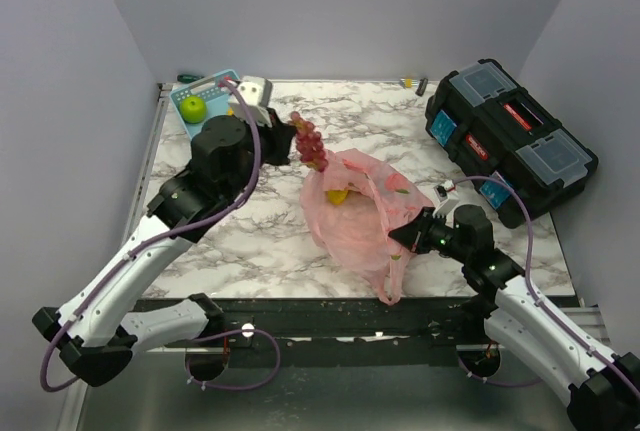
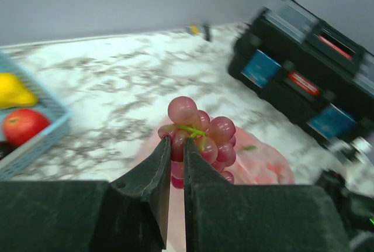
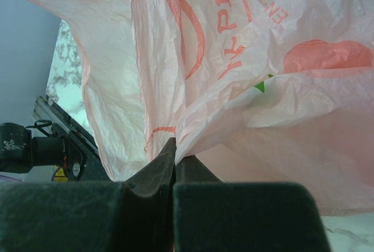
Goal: Take the fake fruits out of the plastic bag
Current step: Place the fake fruit in the bin.
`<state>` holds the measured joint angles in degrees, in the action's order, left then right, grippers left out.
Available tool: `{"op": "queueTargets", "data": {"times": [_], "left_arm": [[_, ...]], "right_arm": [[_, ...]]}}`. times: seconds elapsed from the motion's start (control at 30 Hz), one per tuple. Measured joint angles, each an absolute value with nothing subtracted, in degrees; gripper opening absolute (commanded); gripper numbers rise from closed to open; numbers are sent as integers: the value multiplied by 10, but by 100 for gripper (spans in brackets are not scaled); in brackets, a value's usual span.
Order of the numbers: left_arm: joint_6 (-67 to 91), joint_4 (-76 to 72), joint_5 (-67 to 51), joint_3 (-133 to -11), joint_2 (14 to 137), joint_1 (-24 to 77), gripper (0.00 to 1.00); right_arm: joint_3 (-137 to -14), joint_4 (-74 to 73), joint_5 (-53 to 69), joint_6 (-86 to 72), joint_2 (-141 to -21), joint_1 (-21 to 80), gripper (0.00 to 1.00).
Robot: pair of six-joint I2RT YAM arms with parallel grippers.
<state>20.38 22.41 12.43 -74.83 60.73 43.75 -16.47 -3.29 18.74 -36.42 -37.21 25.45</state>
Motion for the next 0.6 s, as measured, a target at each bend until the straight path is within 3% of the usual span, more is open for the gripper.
{"op": "queueTargets", "data": {"times": [0.17, 0.37, 0.6], "left_arm": [[231, 246, 177, -752, 597, 320, 2], [327, 222, 156, -698, 604, 148, 0], [414, 161, 155, -657, 738, 37, 0]], "right_arm": [[-164, -33, 187, -364, -370, 255, 1], [-164, -33, 188, -364, -366, 255, 1], [-164, -33, 190, -364, -362, 255, 1]]}}
